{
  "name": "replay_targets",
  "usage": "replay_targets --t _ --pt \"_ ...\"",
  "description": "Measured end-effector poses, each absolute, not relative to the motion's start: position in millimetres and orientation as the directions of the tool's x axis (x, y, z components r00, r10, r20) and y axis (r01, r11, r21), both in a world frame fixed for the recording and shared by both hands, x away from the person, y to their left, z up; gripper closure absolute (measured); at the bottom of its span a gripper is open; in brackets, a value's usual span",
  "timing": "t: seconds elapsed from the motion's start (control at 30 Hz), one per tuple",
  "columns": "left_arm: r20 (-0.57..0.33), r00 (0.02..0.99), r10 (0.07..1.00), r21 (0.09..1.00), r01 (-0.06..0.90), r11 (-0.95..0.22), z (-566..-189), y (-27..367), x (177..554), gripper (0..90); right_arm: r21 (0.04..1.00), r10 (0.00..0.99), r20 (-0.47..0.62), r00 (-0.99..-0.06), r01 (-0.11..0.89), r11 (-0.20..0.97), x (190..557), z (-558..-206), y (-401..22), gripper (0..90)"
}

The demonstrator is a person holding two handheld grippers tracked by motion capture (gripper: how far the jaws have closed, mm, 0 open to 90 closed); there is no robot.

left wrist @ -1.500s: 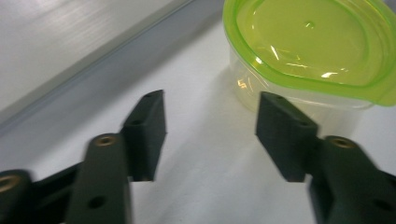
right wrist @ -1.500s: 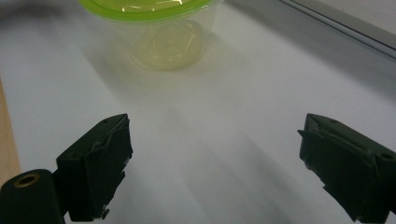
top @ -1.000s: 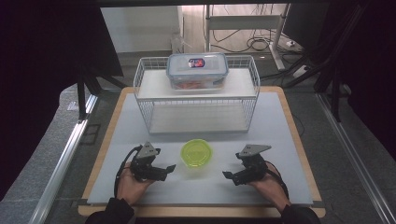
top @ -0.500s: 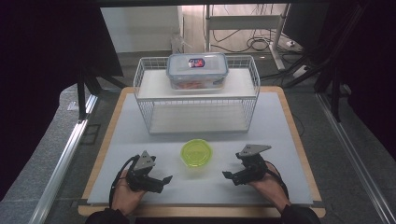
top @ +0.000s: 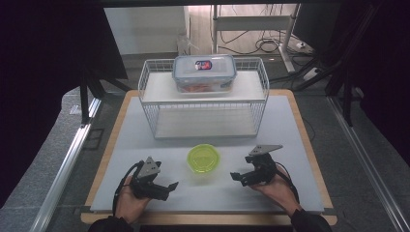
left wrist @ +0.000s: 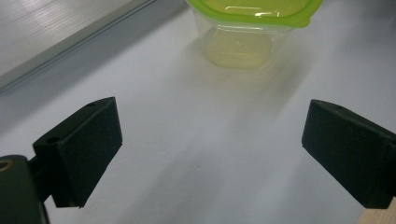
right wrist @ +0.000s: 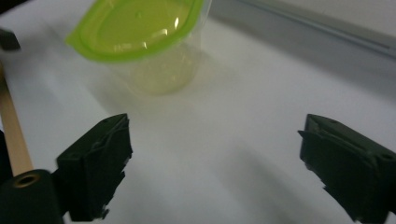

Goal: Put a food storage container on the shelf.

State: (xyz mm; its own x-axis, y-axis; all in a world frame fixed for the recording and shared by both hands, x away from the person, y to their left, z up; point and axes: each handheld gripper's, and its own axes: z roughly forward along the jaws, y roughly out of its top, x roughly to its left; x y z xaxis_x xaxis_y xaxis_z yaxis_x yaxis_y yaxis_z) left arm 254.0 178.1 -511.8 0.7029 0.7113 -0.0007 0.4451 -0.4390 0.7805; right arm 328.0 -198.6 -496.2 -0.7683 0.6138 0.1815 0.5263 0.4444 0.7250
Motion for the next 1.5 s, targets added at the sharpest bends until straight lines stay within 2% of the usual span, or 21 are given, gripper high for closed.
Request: replay_targets --t 0.17,0.33,0.67,1.03,1.2,1.5 --pt "0.011 0.703 0.711 0.776 0.442 -0.449 -513 178 250 4.9 0.733 0.608 0.229 -0.760 0.546 0.406 341 -487 -196 23.4" --pt "0.015 0.698 0.716 0.785 0.436 -0.440 -512 180 249 5.0 0.733 0.602 0.231 -0.764 0.544 0.409 358 -482 -186 32.7" --pt "0.020 0.703 0.711 0.779 0.434 -0.452 -513 179 249 5.1 0.707 0.578 0.319 -0.751 0.595 0.383 384 -477 -160 47.5" --pt "0.029 0.716 0.697 0.769 0.430 -0.474 -515 176 249 5.3 0.682 0.550 0.349 -0.759 0.608 0.406 401 -484 -134 56.6" --pt "0.033 0.721 0.692 0.765 0.428 -0.482 -515 175 249 5.5 0.654 0.537 0.408 -0.738 0.647 0.392 412 -490 -130 59.7" --pt "0.042 0.727 0.686 0.758 0.423 -0.496 -516 173 248 5.6 0.610 0.510 0.499 -0.701 0.702 0.368 418 -497 -133 75.1"
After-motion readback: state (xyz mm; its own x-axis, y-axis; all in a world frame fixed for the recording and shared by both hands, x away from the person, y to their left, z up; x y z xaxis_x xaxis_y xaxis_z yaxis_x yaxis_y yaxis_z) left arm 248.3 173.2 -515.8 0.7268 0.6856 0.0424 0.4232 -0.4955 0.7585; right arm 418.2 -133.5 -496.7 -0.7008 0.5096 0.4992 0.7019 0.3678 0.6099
